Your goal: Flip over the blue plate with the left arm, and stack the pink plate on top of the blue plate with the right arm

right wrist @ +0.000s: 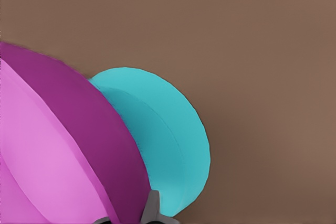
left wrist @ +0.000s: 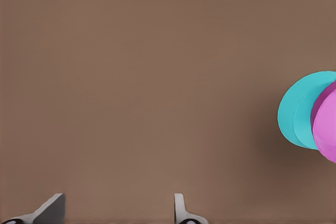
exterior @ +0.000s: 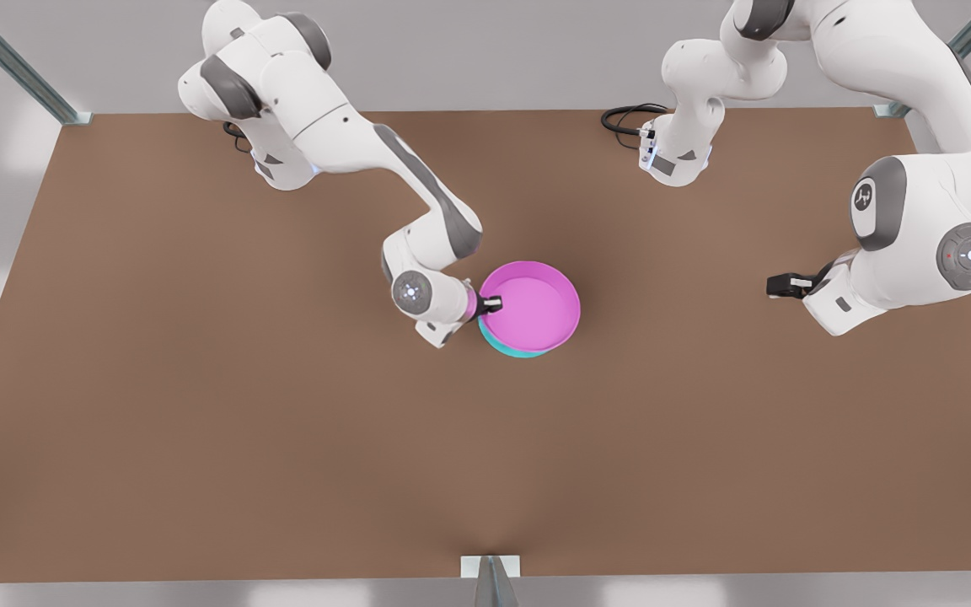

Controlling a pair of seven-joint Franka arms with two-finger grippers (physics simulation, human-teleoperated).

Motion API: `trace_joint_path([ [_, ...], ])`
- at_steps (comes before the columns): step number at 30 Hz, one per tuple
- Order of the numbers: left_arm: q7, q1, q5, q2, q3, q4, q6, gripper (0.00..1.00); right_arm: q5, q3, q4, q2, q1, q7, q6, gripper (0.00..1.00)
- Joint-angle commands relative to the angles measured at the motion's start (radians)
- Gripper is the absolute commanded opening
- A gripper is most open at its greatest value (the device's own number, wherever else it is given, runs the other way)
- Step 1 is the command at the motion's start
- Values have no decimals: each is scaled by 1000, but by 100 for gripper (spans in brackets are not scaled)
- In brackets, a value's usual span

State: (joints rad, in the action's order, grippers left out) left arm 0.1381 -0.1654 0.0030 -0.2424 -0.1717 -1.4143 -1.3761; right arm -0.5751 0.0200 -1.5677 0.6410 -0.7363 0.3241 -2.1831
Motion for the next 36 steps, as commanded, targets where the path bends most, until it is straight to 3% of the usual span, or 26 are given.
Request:
trace_joint_path([
  [1,0,0,0,0,1,0,0,100,12,0,1,0,-3,9,2,21],
  [13,0,1,0,-6,0,0,-1,100,20,2,-23,26,-38,13,-46,21],
  [14,0,1,0,-6,1,0,-1,100,21,2,-22,26,-38,13,-46,58],
  [16,0,0,0,-6,1,0,-1,100,21,2,-22,26,-38,13,-46,100],
  [23,0,0,0,-6,0,0,0,100,23,3,-15,16,-23,12,-41,100],
  [25,0,0,0,-6,1,0,0,100,32,17,-8,-38,-21,13,55,100],
  [27,0,0,0,-6,0,0,0,100,275,73,60,-217,-15,12,279,100],
  [28,0,0,0,-6,1,0,0,100,354,122,131,-236,-15,10,414,100],
  [30,-2,-2,0,-6,1,0,2,100,374,357,270,-234,27,-10,644,100],
  [31,0,-2,0,-5,0,0,9,100,380,367,295,-237,170,-115,718,100],
  [32,2,0,0,-5,0,0,8,100,473,201,272,-297,353,-157,718,100],
  [33,0,1,0,-5,0,0,8,100,700,-278,204,-368,753,-158,709,100],
  [34,0,0,0,-5,0,0,9,100,692,-350,187,-388,851,-171,706,100],
  [36,-2,-2,-1,-5,0,0,9,100,647,-350,222,-385,854,-169,736,100],
])
